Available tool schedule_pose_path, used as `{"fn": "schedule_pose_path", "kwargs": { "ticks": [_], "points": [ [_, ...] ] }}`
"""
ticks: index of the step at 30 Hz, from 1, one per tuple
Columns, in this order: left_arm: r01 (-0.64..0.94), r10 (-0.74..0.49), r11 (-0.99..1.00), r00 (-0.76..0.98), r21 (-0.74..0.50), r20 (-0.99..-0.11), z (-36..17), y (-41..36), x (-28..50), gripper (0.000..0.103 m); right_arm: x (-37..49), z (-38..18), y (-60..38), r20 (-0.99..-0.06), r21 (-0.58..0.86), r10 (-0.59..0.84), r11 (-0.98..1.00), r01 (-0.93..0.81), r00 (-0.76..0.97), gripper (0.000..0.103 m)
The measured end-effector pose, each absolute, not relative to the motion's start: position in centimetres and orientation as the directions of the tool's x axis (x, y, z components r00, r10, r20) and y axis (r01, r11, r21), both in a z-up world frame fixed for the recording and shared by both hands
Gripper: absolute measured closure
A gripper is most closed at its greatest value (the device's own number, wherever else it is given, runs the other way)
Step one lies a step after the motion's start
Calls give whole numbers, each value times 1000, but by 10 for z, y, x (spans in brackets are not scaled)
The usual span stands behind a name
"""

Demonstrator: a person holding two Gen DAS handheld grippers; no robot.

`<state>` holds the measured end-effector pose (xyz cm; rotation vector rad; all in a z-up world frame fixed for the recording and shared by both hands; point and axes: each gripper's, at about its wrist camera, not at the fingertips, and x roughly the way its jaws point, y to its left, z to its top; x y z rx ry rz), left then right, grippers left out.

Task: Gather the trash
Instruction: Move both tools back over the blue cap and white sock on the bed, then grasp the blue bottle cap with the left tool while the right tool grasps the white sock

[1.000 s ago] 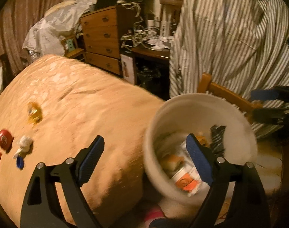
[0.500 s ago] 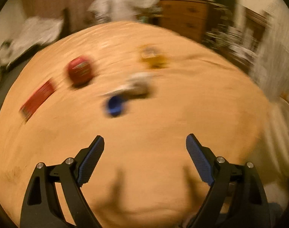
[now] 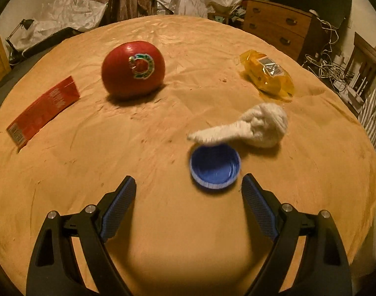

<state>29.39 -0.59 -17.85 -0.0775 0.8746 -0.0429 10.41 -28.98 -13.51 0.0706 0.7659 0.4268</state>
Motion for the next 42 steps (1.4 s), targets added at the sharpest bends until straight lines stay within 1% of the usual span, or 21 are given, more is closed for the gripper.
{"fn": "schedule_pose_path", "kwargs": {
  "ticks": [1, 2, 3, 4, 5, 6, 7, 8, 11, 16, 17, 19, 20, 24, 28, 30, 31, 32, 39, 41, 42],
  "points": [
    [10, -72, 996, 642, -85, -763, -179, -7, 294, 19, 105, -136, -291, -658, 216, 401, 912, -350, 637, 14],
    [21, -78, 996, 644, -85, -761, -177, -10, 297, 23, 109, -138, -289, -662, 218, 400, 912, -349, 633, 14],
    [26, -74, 997, 646, -75, -759, -177, -11, 297, 28, 112, -140, -288, -667, 215, 397, 913, -347, 630, 14],
    [27, -67, 998, 648, -64, -759, -177, -12, 297, 38, 115, -142, -287, -670, 214, 397, 913, -348, 627, 14],
    [29, -64, 998, 649, -60, -758, -177, -13, 298, 45, 119, -143, -284, -672, 214, 397, 912, -349, 625, 14],
    [32, -70, 997, 651, -65, -756, -177, -12, 297, 46, 124, -144, -281, -673, 214, 397, 912, -350, 624, 14],
    [37, -72, 997, 654, -64, -753, -176, -10, 295, 51, 129, -146, -276, -673, 215, 403, 909, -358, 620, 14],
    [44, -70, 998, 656, -55, -752, -176, -8, 292, 54, 134, -146, -271, -674, 214, 409, 905, -367, 616, 14],
    [24, -28, 1000, 658, -16, -752, -176, 5, 283, 54, 149, -151, -255, -683, 204, 426, 891, -405, 593, 15],
    [-31, 20, 1000, 653, -1, -757, -178, 44, 269, 54, 195, -162, -208, -718, 148, 459, 836, -529, 524, 30],
    [-37, 20, 999, 649, -5, -761, -179, 52, 266, 54, 201, -163, -200, -726, 128, 456, 825, -550, 515, 32],
    [-30, 9, 999, 636, -13, -771, -182, 64, 262, 54, 218, -166, -179, -747, 33, 429, 787, -616, 508, 35],
    [-23, 5, 1000, 633, -13, -774, -182, 68, 260, 54, 230, -168, -165, -759, -49, 400, 752, -658, 514, 35],
    [2, -19, 1000, 631, -23, -776, -184, 75, 258, 54, 271, -173, -127, -785, -281, 312, 590, -757, 535, 36],
    [-2, -29, 999, 634, -39, -773, -183, 75, 261, 54, 309, -177, -100, -818, -368, 247, 469, -803, 520, 35],
    [4, -63, 997, 643, -79, -763, -181, 75, 263, 47, 326, -180, -92, -834, -376, 226, 435, -818, 503, 35],
    [2, -61, 997, 652, -79, -756, -179, 74, 264, 38, 332, -181, -90, -840, -371, 225, 424, -826, 493, 35],
    [5, -60, 997, 660, -76, -748, -178, 74, 263, 32, 338, -181, -86, -849, -362, 227, 407, -838, 477, 35],
    [15, -62, 998, 649, -69, -759, -183, 66, 282, 31, 351, -196, -74, -890, -343, 191, 317, -884, 414, 36],
    [14, -58, 998, 649, -64, -758, -183, 63, 285, 32, 355, -201, -72, -897, -347, 172, 301, -888, 408, 38],
    [13, -55, 998, 650, -61, -758, -182, 61, 286, 33, 357, -203, -71, -901, -340, 167, 300, -891, 400, 43]
  ]
}}
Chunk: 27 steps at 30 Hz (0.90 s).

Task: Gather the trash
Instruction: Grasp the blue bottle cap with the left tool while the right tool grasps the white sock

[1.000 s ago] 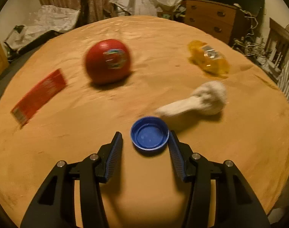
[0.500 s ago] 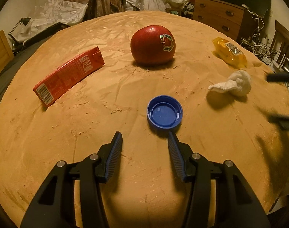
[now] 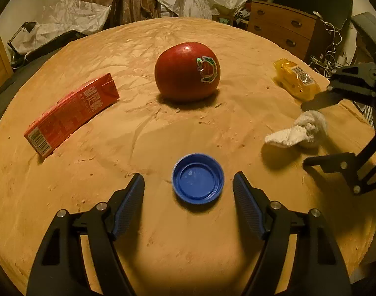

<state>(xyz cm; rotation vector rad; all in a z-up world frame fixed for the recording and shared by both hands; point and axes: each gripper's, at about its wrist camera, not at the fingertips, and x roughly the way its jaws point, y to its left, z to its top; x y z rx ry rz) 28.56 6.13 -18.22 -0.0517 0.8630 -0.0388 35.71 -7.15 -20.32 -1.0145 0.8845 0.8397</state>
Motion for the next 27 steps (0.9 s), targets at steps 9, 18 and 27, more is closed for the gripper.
{"fn": "schedule_pose_path", "kwargs": {
  "ticks": [9, 18, 27],
  "points": [
    [17, -38, 999, 662, -35, -749, -182, 51, 285, 56, 357, -211, -72, -893, -338, 176, 344, -876, 414, 54],
    [1, -26, 999, 666, -33, -745, -182, 49, 283, 64, 336, -211, -78, -831, -411, 146, 491, -768, 537, 63],
    [-12, -20, 999, 665, -37, -747, -181, 50, 278, 65, 309, -196, -107, -836, -187, 211, 758, -625, 506, 64]
  ]
}}
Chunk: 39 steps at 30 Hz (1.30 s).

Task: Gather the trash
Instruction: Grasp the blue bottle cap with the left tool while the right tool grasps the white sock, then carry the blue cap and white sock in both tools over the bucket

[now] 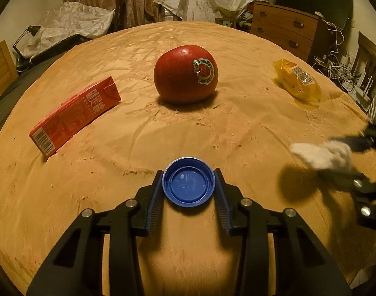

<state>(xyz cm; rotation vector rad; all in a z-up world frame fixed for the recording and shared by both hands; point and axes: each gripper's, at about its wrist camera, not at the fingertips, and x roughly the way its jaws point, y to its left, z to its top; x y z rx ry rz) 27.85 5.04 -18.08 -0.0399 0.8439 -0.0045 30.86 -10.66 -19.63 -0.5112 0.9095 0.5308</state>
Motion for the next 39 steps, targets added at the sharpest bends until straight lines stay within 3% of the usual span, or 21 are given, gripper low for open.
{"fn": "schedule_pose_path", "kwargs": {
  "ticks": [5, 12, 25, 39],
  "points": [
    [-29, -13, 999, 661, -43, -751, -180, 52, 272, 65, 284, -188, -137, -801, 45, 319, 875, -481, 506, 64],
    [-62, -7, 996, 659, -64, -752, -181, 55, 254, 65, 259, -197, -145, -750, 203, 396, 900, -386, 529, 64],
    [-161, 109, 987, 754, -22, -648, -134, 56, 197, 65, 229, -166, -138, -647, 63, 318, 928, -366, 694, 64],
    [-174, 146, 985, 886, -23, -439, -46, 34, 136, 65, 152, -76, -147, -413, -14, 312, 937, -349, 855, 64]
  ]
}}
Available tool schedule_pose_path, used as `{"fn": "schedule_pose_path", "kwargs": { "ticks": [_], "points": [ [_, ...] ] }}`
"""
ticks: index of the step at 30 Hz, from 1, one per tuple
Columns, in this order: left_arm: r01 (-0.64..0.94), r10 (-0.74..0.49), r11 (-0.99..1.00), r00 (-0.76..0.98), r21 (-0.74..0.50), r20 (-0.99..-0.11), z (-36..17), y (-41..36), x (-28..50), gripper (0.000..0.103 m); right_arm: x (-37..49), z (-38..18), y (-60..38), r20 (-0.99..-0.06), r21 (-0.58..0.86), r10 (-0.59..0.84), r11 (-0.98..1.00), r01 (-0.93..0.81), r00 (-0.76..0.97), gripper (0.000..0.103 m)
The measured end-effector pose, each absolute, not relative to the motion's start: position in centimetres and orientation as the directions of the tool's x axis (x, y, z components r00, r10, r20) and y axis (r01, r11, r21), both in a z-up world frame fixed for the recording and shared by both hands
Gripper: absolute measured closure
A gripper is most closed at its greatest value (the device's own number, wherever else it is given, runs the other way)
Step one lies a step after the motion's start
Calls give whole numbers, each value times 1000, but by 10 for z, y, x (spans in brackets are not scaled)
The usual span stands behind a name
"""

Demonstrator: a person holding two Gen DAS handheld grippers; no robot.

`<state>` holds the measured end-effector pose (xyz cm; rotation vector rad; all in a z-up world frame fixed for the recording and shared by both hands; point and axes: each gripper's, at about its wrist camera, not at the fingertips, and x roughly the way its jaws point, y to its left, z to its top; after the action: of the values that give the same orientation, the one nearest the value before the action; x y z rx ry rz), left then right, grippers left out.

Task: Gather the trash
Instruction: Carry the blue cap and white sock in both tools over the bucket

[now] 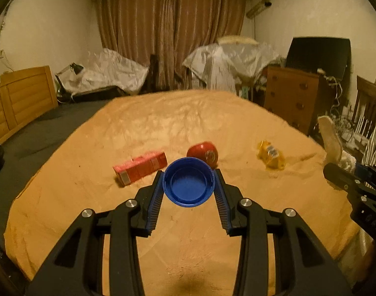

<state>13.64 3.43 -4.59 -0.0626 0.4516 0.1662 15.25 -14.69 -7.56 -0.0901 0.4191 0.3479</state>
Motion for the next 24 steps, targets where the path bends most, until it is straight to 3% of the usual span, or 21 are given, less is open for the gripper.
{"fn": "schedule_pose_path", "kwargs": {
  "ticks": [7, 24],
  "points": [
    [-202, 171, 979, 910, -43, -377, -32, 33, 120, 65, 119, -55, -153, -344, 9, 335, 936, -353, 877, 63],
    [-99, 73, 994, 927, -53, -368, -10, -1, 121, 65, 88, -20, -191, -368, -2, 276, 955, -298, 888, 63]
  ]
}}
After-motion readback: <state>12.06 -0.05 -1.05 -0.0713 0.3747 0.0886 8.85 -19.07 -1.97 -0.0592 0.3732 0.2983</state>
